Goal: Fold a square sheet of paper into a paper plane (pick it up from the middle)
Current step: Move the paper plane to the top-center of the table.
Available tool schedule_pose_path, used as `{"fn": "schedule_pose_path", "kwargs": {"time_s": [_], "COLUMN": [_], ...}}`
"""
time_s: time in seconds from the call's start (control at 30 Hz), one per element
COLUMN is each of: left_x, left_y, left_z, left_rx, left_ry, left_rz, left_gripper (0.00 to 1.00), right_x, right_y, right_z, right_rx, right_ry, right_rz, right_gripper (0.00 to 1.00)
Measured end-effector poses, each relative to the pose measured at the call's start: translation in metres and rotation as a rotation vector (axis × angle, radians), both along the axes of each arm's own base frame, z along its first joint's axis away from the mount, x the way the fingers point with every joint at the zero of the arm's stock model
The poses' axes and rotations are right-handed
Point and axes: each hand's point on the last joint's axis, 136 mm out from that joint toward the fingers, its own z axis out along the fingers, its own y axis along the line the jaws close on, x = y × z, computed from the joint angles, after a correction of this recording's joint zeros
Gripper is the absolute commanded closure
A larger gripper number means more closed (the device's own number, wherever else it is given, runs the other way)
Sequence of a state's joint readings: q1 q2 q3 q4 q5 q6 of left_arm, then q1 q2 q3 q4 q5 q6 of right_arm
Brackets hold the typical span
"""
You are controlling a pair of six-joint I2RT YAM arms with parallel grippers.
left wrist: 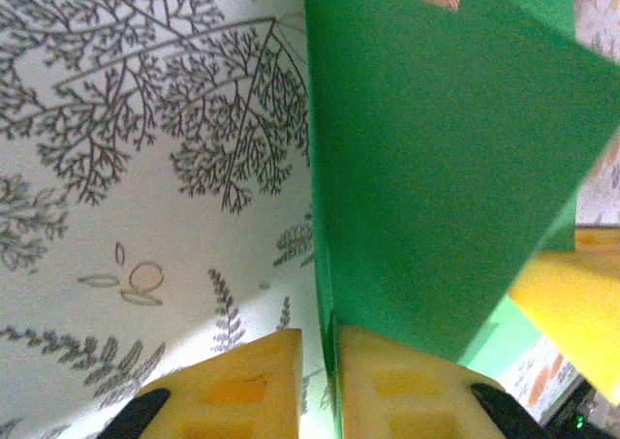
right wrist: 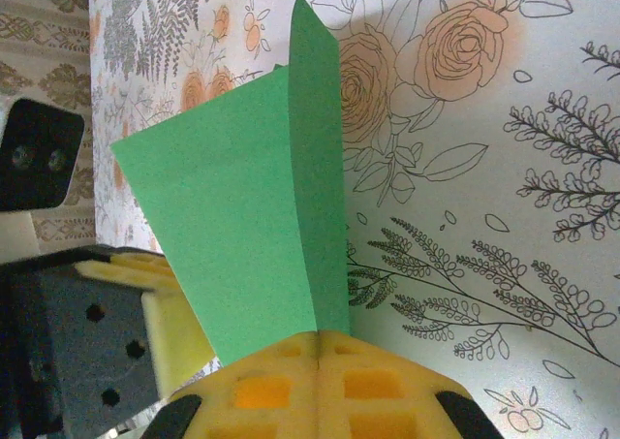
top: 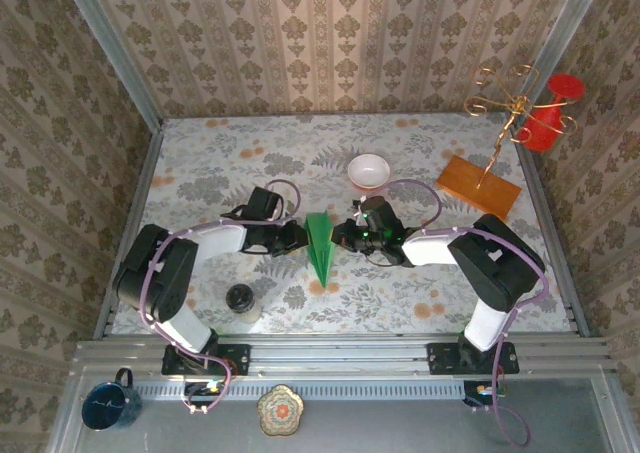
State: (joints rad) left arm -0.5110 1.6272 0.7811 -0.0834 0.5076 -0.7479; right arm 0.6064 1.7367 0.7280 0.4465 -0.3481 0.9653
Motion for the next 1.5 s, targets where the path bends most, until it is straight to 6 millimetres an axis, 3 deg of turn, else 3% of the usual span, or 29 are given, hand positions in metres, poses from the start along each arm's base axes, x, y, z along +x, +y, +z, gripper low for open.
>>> {"fn": "schedule_pose_path", "kwargs": {"time_s": [0.17, 0.5, 0.67, 0.87, 1.0, 1.5], "left_x": [0.011, 0.039, 0.041, 0.042, 0.040, 0.035], "left_y": [0.003, 0.036, 0.034, 0.030, 0.030, 0.032], "left_z": [0.003, 0.020, 0.021, 0.015, 0.009, -0.003], "left_rx": [0.005, -0.011, -0.022, -0.035, -0.029, -0.008], "left_ry": [-0.017, -0.089, -0.106, -0.094, -0.076, -0.036], "left_rz": [0.025, 0.139, 0.136, 0.123, 0.121, 0.114], "left_gripper": [0.94, 0.95, 0.93, 0.92, 0.92, 0.90], "right_x": [0.004, 0.017, 0.019, 0.017, 0.017, 0.024], "right_y": [-0.007, -0.024, -0.023, -0.022, -0.022, -0.008], "right_z": [0.001, 0.007, -0.003, -0.017, -0.019, -0.007], "right_rx": [0.000, 0.002, -0.005, -0.015, -0.016, -0.001], "right_ry": [-0.002, -0.020, -0.008, 0.025, 0.032, -0.001], "right_rz": [-0.019, -0.075, -0.074, -0.069, -0.069, 0.005], "right_gripper": [0.95, 0.95, 0.90, 0.73, 0.66, 0.59]}}
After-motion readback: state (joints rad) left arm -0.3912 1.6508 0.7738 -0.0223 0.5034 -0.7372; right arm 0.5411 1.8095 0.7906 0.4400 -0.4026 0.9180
